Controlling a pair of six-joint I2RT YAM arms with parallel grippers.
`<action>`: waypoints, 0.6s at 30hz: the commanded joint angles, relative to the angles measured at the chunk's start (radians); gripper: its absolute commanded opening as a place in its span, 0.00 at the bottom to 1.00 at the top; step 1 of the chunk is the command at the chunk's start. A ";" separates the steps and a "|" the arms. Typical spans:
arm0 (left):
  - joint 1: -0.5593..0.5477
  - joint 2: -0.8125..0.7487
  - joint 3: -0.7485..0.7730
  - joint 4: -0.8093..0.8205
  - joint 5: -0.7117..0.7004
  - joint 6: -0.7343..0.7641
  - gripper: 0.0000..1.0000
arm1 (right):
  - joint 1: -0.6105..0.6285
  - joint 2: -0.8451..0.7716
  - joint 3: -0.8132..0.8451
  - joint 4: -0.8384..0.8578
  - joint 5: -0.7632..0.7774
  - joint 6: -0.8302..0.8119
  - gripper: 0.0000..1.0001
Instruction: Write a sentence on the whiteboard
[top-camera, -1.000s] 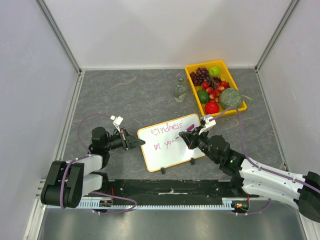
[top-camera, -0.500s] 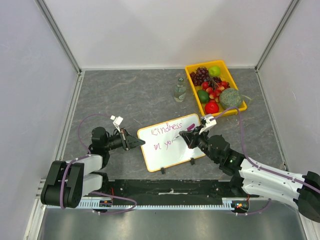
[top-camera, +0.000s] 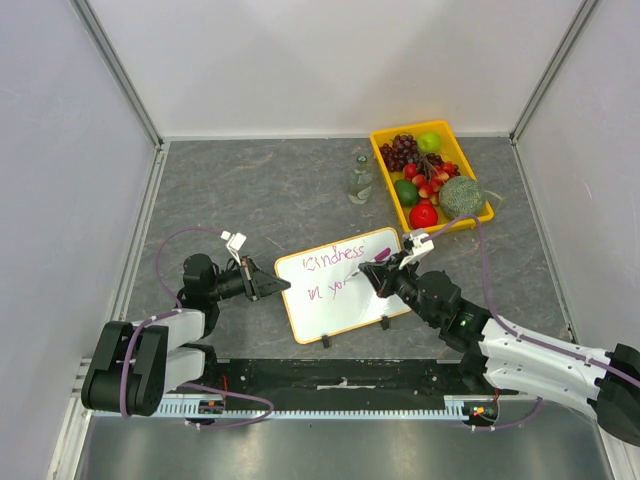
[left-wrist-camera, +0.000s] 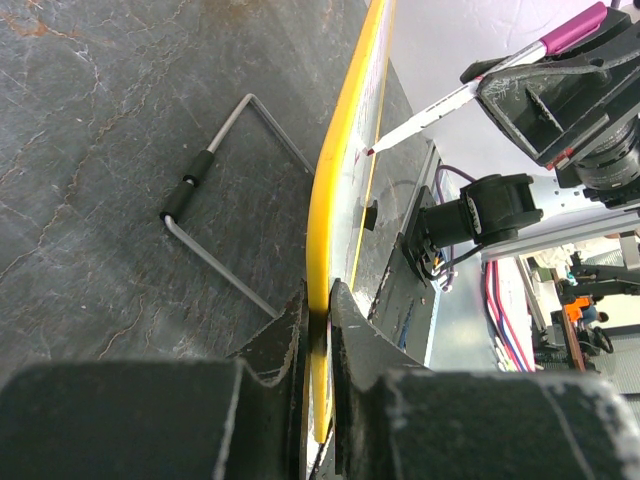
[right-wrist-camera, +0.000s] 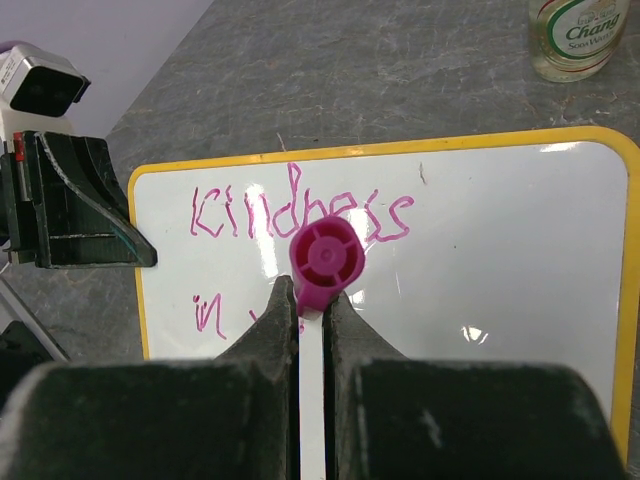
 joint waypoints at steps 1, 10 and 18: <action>-0.001 0.011 0.011 0.003 -0.009 0.010 0.02 | -0.009 -0.022 -0.017 -0.025 0.009 -0.004 0.00; -0.001 0.009 0.011 0.003 -0.009 0.011 0.02 | -0.009 -0.022 -0.020 -0.043 -0.019 -0.004 0.00; -0.003 0.009 0.011 0.003 -0.009 0.011 0.02 | -0.009 -0.042 -0.033 -0.058 -0.032 -0.008 0.00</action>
